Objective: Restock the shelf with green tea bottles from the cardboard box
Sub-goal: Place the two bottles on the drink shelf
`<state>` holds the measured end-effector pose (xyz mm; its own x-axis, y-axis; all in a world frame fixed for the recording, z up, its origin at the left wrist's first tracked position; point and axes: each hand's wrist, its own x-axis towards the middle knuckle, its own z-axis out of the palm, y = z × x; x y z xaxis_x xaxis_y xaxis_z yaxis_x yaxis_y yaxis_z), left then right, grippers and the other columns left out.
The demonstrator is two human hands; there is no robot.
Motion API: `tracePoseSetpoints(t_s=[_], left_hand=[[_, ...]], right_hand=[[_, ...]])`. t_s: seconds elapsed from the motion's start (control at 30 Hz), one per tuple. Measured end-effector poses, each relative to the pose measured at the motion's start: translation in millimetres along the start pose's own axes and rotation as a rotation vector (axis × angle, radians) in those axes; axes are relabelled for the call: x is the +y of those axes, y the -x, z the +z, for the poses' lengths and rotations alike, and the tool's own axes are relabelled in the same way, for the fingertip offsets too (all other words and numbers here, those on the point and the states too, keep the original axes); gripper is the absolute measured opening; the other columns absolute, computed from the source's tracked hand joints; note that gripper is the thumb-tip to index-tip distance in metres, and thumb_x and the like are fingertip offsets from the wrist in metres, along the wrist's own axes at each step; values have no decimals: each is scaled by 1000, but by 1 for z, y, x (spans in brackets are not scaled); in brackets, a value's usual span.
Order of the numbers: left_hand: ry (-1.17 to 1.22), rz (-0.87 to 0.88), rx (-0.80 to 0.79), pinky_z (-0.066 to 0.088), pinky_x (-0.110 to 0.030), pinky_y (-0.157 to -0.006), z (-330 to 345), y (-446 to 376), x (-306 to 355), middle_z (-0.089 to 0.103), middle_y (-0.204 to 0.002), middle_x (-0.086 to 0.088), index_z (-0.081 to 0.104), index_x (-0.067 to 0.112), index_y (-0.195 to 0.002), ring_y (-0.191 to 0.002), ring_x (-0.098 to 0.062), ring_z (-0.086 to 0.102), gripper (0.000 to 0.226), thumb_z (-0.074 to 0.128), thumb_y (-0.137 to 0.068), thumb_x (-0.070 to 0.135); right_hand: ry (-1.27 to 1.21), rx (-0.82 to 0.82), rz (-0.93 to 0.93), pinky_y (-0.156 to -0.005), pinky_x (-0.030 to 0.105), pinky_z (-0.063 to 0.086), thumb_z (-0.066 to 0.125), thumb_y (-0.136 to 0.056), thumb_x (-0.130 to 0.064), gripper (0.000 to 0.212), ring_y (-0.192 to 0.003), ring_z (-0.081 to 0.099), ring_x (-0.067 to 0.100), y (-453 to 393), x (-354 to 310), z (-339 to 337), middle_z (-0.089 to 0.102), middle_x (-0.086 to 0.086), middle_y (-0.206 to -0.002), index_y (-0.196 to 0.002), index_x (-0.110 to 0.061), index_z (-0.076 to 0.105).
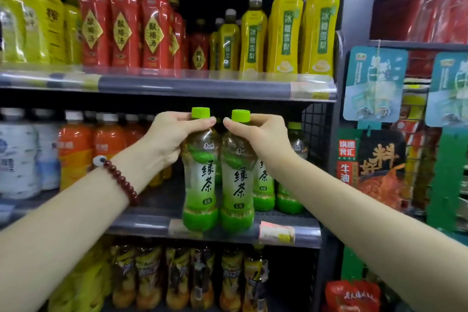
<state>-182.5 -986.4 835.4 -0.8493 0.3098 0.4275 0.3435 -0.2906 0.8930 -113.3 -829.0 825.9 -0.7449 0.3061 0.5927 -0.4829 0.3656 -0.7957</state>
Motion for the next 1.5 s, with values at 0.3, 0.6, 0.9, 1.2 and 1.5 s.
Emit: tracePoseSetpoints(t_s=[0.3, 0.6, 0.9, 1.2, 1.5], left_hand=[[51, 117, -3, 56, -21, -58, -8, -21, -25, 74, -64, 1, 72, 10, -77, -61, -11, 70, 11, 73, -73, 0], [-153, 162, -101, 55, -38, -86, -17, -43, -53, 75, -96, 0, 69, 23, -102, -95, -19, 71, 32, 77, -73, 33], [-315, 240, -302, 44, -6, -88, -35, -31, -81, 51, -122, 20, 19, 33, -144, -109, 8, 54, 103, 81, -67, 5], [-326, -29, -249, 53, -34, -86, -45, -26, -108, 66, -110, 8, 56, 33, -112, -102, -11, 62, 53, 82, -68, 20], [-254, -9, -71, 53, -41, -91, -49, -44, -114, 71, -103, 6, 66, 31, -98, -101, -15, 65, 46, 87, -60, 15]], right_hand=[[43, 77, -33, -84, 41, 60, 82, -70, -37, 24, -81, 75, 15, -8, 17, 18, 78, 1, -80, -84, -18, 78], [235, 140, -50, -93, 37, 51, 63, -77, -61, 46, -101, 66, 13, -19, 38, 27, 73, -6, -102, -105, -25, 70], [332, -8, -2, -70, -3, 38, 61, -88, -42, 67, -87, 47, -21, 20, 71, 27, 50, -32, -102, -143, -28, 23], [334, -8, 100, -78, 8, 53, 80, -74, -30, 47, -90, 61, -14, 31, 98, 22, 67, -17, -101, -114, -25, 55], [337, 109, 13, -83, 15, 52, 79, -74, -35, 57, -98, 63, 1, 11, 108, 44, 69, -9, -109, -123, -17, 56]])
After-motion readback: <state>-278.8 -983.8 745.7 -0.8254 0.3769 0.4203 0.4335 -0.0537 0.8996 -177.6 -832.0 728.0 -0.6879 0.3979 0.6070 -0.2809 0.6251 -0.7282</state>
